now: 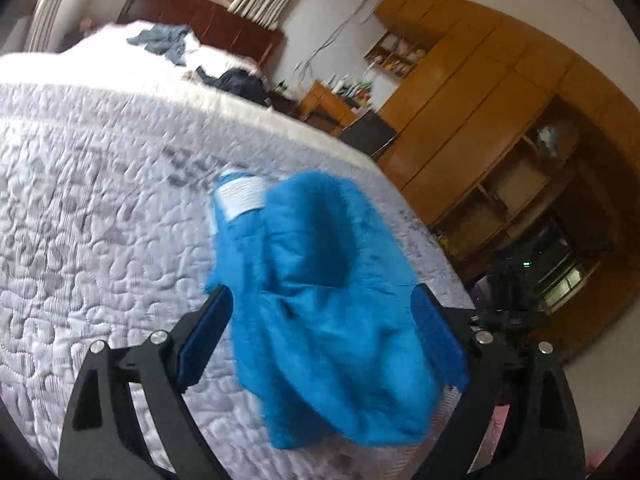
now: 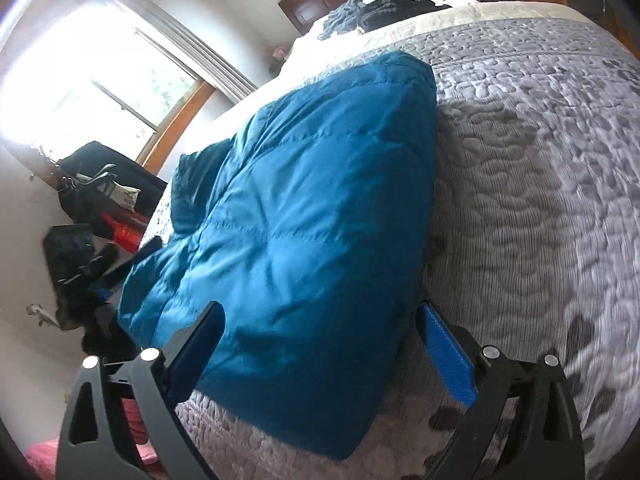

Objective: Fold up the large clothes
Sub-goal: 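Lower the folded part onto the bundle and open the left tool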

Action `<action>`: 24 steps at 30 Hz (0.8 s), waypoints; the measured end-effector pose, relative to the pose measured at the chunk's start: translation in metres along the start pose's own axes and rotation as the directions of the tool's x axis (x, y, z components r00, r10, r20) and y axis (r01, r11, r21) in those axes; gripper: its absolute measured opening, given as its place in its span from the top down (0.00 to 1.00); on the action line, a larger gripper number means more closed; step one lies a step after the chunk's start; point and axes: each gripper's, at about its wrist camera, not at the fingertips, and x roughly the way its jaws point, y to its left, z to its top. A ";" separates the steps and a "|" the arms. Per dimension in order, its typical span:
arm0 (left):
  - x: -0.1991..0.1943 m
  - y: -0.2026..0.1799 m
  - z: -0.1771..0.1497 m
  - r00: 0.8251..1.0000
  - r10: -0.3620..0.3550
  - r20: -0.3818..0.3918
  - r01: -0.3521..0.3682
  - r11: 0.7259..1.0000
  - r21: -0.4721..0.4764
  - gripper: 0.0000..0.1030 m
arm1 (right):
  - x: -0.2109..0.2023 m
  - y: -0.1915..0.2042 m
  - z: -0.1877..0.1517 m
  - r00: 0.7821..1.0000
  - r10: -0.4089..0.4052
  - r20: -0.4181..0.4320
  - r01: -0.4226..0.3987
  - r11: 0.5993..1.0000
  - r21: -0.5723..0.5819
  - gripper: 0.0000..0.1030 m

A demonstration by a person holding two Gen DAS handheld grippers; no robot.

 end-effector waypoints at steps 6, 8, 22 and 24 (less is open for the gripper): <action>0.017 -0.027 -0.019 0.995 0.086 -0.054 -0.081 0.994 0.076 0.12 | -0.005 0.003 -0.035 0.999 -0.048 0.010 0.049 0.999 -0.019 0.06; 0.020 -0.023 -0.027 0.989 0.139 -0.060 -0.133 0.987 0.089 0.12 | -0.002 0.010 -0.042 0.997 -0.074 0.016 0.074 0.997 -0.033 0.05; 0.035 0.027 -0.068 0.982 0.107 -0.154 -0.116 0.992 -0.049 0.10 | 0.031 0.000 -0.034 0.998 -0.060 0.011 0.061 0.998 -0.012 0.04; 0.028 0.021 -0.068 0.980 0.130 -0.149 -0.139 0.989 -0.046 0.10 | 0.026 0.004 -0.036 0.996 -0.080 0.030 0.081 0.996 -0.023 0.04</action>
